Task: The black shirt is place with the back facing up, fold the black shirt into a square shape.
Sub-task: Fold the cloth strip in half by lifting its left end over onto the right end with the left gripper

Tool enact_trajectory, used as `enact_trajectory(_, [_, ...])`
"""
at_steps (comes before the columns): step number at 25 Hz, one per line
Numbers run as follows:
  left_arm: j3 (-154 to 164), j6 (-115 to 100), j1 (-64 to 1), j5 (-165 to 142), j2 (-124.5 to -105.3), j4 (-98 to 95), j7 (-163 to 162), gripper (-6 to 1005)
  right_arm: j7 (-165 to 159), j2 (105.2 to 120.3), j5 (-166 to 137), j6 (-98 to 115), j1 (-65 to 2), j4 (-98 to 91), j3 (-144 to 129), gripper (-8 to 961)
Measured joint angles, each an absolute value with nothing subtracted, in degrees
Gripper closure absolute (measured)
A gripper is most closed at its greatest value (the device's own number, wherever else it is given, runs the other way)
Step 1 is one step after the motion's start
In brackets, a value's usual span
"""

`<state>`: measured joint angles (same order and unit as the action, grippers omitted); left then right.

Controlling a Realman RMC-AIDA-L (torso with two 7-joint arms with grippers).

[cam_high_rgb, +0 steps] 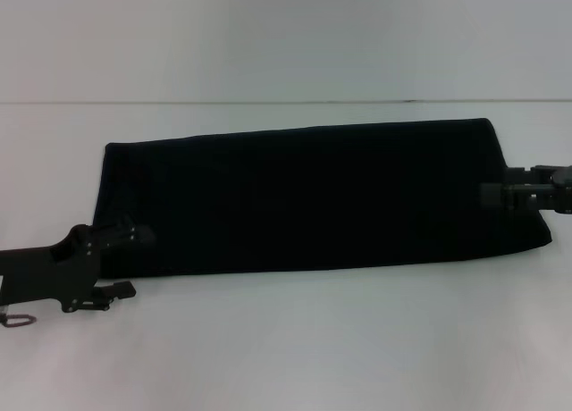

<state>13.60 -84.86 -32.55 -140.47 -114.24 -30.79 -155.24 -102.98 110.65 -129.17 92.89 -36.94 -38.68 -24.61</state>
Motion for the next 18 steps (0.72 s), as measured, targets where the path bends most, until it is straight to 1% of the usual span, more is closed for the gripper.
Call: enact_trajectory(18, [14.01,-80.59,-32.18,-141.13,-114.36,-30.22,-165.48,45,-102.19,110.65,-128.84,92.45,-37.74,-39.17,-23.91,23])
